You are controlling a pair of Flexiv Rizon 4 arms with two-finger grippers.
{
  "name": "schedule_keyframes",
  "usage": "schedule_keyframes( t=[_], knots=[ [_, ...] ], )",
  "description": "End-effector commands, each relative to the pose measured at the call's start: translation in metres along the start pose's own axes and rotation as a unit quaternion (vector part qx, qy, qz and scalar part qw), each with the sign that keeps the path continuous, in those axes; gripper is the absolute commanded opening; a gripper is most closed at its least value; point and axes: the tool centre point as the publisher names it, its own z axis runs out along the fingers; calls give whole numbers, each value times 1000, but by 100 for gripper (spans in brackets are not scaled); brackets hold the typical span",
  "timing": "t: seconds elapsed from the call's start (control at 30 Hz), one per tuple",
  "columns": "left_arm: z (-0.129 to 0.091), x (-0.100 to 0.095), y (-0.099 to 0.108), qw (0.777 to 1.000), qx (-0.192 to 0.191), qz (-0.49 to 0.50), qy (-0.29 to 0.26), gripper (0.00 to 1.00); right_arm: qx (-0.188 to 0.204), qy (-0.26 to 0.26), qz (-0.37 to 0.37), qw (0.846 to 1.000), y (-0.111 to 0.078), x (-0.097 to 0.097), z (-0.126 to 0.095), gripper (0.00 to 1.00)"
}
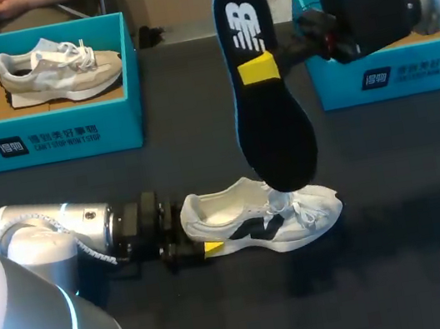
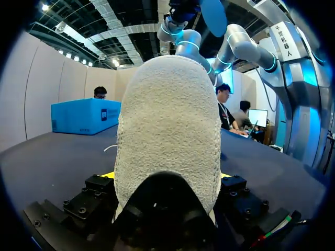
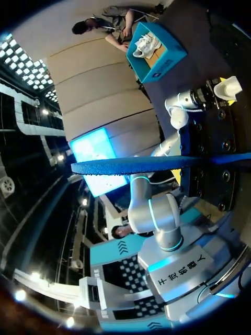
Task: Take the shoe out of the shoebox, open the shoe tongue, remove and reinsert the insole, then place the shoe into the shoebox
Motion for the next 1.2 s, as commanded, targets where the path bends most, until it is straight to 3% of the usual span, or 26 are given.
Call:
schedule_keyframes(
  t=[0.03,1.13,1.2],
  knots=[
    [1,0,0,1000,0,0,-1,0,-24,-59,7,998,-7,26,-12,0],
    [1,0,0,1000,-6,-4,-1,0,-12,-54,28,998,-3,30,-18,0],
    [0,0,0,1000,-9,-4,-1,44,-12,-54,28,998,-3,30,-18,0]
  ],
)
